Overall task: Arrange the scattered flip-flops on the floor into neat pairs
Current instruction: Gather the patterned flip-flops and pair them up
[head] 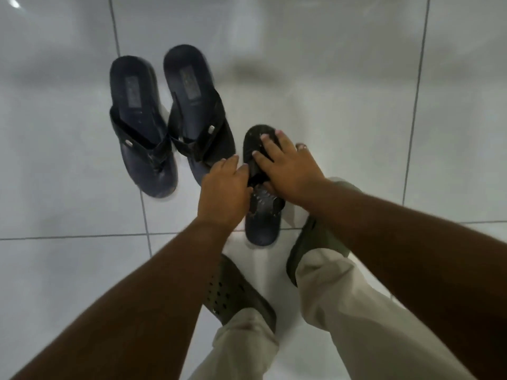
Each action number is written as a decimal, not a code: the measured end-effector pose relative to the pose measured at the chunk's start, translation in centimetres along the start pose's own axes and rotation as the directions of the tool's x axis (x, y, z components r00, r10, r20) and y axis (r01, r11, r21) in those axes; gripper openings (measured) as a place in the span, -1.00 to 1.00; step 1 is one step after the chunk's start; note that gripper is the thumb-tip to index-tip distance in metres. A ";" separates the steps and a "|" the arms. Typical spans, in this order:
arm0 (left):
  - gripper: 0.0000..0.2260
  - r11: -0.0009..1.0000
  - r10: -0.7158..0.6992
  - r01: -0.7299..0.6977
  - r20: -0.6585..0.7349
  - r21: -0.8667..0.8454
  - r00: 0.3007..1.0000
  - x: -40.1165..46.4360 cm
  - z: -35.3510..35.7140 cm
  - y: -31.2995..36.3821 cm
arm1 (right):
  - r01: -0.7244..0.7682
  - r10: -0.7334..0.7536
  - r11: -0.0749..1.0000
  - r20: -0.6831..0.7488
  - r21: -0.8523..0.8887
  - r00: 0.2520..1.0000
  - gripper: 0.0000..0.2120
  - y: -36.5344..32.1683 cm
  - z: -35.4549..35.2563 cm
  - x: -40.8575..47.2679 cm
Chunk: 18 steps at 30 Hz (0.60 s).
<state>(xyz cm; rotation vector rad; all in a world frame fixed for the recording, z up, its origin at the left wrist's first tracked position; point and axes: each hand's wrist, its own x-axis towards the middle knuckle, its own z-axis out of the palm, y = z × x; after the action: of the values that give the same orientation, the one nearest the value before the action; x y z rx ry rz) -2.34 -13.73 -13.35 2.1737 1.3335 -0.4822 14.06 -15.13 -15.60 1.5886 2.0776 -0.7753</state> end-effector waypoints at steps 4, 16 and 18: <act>-0.53 0.994 0.072 -0.072 -0.004 0.087 0.997 3.2 -1.4 -0.1 | -0.091 0.093 0.994 -0.039 0.052 0.995 -0.26 6.7 -1.7 0.5; -0.18 0.992 -0.101 0.112 -0.181 0.055 0.978 30.5 -20.8 -0.1 | -0.283 0.284 0.956 0.002 0.074 0.959 -0.24 24.8 -8.8 7.3; -0.20 0.981 -0.084 0.106 -0.132 0.164 0.988 34.6 -22.9 -0.6 | -0.264 0.264 0.963 0.004 0.058 0.964 -0.25 25.1 -8.2 7.4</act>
<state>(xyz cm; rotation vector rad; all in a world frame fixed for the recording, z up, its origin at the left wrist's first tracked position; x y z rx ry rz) 13.03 24.75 -14.64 2.3192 1.5189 -0.5217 36.34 0.47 -18.51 1.8515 1.8079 -0.7422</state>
